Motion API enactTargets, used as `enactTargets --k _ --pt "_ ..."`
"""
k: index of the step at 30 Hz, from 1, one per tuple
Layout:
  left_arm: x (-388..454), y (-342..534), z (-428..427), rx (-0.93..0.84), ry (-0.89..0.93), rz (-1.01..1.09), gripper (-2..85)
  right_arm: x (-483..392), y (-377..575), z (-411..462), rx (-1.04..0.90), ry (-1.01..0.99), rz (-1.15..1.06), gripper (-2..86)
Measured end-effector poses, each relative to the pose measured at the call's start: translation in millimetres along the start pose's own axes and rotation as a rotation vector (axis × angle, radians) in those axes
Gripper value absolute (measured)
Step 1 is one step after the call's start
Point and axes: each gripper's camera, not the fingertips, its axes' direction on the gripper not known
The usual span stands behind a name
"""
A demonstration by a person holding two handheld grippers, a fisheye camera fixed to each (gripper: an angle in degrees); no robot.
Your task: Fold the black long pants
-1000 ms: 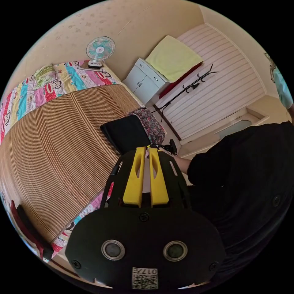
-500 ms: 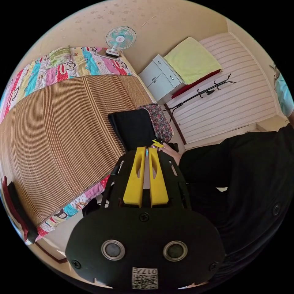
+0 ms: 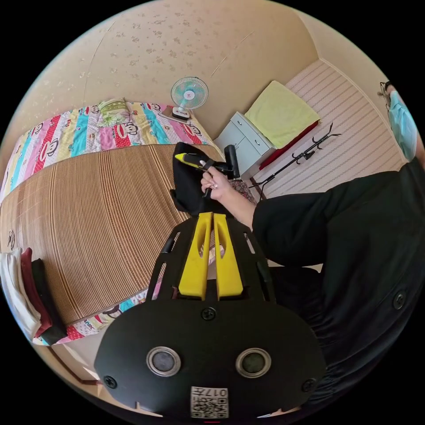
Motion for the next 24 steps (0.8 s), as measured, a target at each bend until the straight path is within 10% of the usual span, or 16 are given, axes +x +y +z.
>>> enactTargets --k 6,14,24 --pt "-44.9 32.8 -5.8 -0.012 0.012 -0.091 -1.0 -16.9 109.4 177.1 -0.376 -0.189 0.201 2.3" --pt "-73.9 51.7 0.6 -0.018 0.039 -0.149 -1.0 23.4 166.3 114.9 -0.361 -0.079 0.411 1.6" --pt "-62.2 72.6 25.8 -0.111 0.013 -0.178 -0.6 132.2 198.5 -69.5 0.557 0.233 0.813 9.7"
